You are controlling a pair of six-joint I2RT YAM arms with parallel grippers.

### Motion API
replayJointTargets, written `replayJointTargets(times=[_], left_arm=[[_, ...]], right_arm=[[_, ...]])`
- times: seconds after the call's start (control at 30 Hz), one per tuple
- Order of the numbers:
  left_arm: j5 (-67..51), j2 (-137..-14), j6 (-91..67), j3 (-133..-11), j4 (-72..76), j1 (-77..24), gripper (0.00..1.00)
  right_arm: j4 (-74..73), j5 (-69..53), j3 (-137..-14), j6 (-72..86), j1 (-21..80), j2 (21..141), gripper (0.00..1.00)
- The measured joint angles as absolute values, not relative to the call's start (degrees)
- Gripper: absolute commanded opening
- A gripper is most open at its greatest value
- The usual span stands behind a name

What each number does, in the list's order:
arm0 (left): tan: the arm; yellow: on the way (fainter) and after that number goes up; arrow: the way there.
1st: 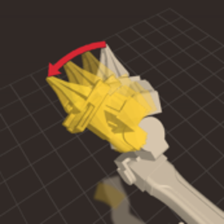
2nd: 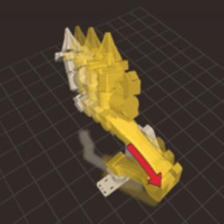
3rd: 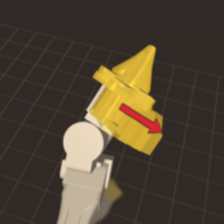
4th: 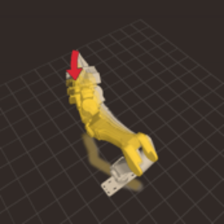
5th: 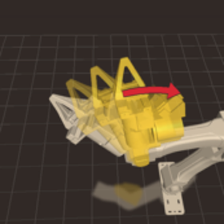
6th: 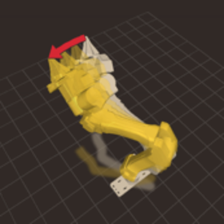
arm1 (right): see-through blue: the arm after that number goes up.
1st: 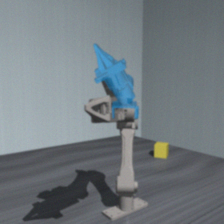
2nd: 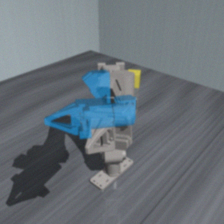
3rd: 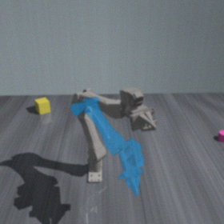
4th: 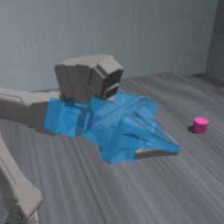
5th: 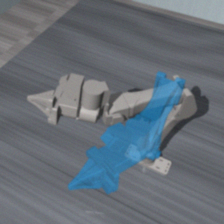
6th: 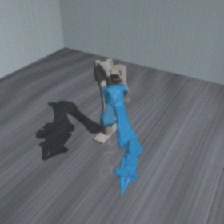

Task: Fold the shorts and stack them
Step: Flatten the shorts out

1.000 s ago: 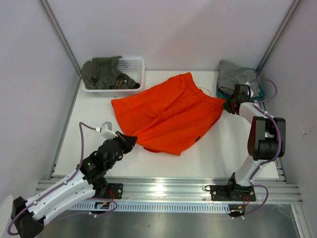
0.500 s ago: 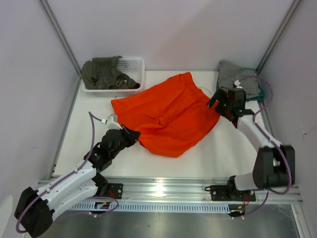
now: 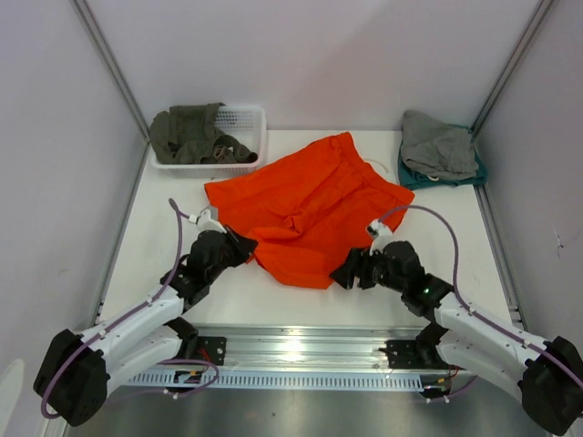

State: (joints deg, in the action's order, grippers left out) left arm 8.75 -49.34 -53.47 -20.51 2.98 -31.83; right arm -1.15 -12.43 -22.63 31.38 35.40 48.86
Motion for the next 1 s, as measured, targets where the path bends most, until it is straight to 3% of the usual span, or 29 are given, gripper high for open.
replayJointTargets(times=[0.27, 0.7, 0.83, 0.93, 1.0], left_arm=[[8.19, -52.86, -53.45, -21.23, 5.30, -31.42, 0.00], [7.18, -53.39, -53.47, -21.34, 6.35, -31.20, 0.00], [6.98, -53.39, -53.47, -21.34, 6.42, -31.09, 0.00], [6.83, -53.39, -53.47, -21.34, 6.46, -31.05, 0.00], [6.81, -53.39, -53.47, -21.34, 6.48, -30.96, 0.00]], right_arm=[[6.39, -7.86, -14.70, 34.50, 48.69, 49.50, 0.77], [24.12, -1.54, -11.90, 33.82, 53.23, 64.05, 0.73], [31.11, -0.21, -11.33, 32.25, 53.71, 69.76, 0.64], [36.25, 0.32, -11.29, 31.33, 54.85, 74.24, 0.47], [38.20, 1.15, -11.29, 31.00, 56.10, 75.99, 0.45]])
